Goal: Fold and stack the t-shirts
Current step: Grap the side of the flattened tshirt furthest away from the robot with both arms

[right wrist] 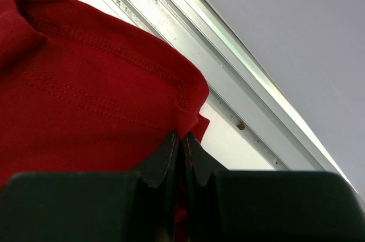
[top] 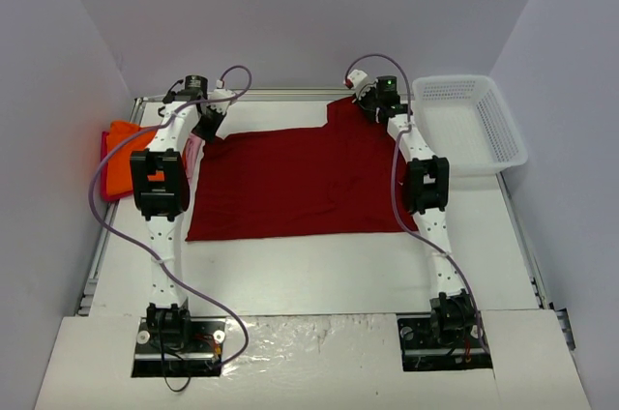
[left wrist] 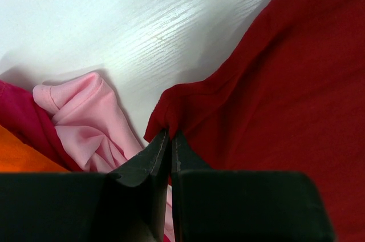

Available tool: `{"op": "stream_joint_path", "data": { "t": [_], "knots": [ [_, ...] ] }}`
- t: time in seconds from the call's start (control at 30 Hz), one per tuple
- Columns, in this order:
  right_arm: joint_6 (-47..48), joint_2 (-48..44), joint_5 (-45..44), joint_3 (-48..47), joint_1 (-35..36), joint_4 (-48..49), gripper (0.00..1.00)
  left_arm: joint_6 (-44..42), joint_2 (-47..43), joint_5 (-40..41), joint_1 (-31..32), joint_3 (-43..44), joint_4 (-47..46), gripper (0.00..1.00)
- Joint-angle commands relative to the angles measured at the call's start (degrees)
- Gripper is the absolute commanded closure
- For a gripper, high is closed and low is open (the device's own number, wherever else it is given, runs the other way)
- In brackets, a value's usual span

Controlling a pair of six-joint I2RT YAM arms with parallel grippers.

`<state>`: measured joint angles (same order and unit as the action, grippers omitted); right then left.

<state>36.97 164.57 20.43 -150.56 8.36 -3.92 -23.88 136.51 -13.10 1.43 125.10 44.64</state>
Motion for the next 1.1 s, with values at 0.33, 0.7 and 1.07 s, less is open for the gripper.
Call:
{"op": "stream_joint_path", "data": {
  "t": [0.33,0.7,1.07],
  "knots": [
    [8.6,-4.3,-7.2,-1.6,2.6,-0.6,1.0,2.2,-1.9,1.8,0.4,3.0,0.4,0.98],
    [7.9,-11.4,-9.4,2.1,3.3,-0.7,1.0,3.2,-4.1,3.3,0.4,3.0,-0.1,0.98],
    [5.9,-20.1,-11.0,12.1,3.2,-1.1,1.0,4.4,-8.4,2.2,0.2,-0.2,-1.4,0.98]
  ]
}}
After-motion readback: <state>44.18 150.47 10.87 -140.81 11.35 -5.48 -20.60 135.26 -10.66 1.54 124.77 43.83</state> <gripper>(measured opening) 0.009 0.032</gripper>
